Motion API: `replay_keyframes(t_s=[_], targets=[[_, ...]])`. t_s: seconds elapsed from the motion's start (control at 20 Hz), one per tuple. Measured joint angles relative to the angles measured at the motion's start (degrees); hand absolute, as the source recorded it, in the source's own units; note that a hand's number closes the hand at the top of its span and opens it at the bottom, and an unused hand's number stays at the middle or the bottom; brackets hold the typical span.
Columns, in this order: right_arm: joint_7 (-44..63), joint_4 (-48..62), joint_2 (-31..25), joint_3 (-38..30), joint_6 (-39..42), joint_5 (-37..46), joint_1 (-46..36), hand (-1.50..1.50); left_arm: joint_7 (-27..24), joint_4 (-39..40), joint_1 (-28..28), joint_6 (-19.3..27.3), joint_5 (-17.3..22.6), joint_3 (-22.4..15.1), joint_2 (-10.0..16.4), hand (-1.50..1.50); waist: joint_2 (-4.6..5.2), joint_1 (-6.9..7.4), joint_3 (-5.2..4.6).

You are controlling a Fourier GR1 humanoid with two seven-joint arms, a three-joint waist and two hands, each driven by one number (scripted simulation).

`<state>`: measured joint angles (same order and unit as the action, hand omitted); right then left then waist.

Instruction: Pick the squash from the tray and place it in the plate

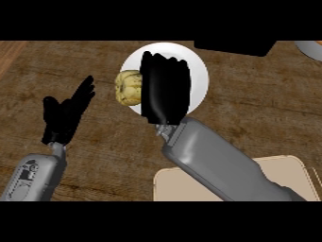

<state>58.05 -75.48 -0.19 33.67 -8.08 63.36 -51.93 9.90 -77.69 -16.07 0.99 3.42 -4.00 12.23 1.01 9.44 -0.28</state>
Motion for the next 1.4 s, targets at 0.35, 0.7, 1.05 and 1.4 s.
replay_keyframes(t_s=[0.35,0.7,1.05,1.4], targets=[[4.5,8.94,-0.29,-0.73,-8.81,0.67,-5.96,1.5,0.37,0.13,-1.16,0.52,-0.05,0.45,-0.18,0.0,0.38,-0.32,0.1],[4.76,19.05,-0.38,-2.73,-14.83,-0.51,-9.96,1.5,0.4,1.06,-1.3,0.69,0.27,1.9,0.5,0.0,0.41,-2.11,0.15],[3.24,29.59,-0.26,-2.09,-19.68,-6.85,-10.72,1.5,-0.4,1.46,-0.61,0.62,0.31,2.81,0.89,0.0,0.29,-3.35,0.2],[-2.53,34.65,0.02,-4.45,-24.51,-21.56,-9.05,-1.5,-0.76,0.6,0.62,0.88,0.22,2.93,0.46,0.0,0.35,-3.81,0.29]])
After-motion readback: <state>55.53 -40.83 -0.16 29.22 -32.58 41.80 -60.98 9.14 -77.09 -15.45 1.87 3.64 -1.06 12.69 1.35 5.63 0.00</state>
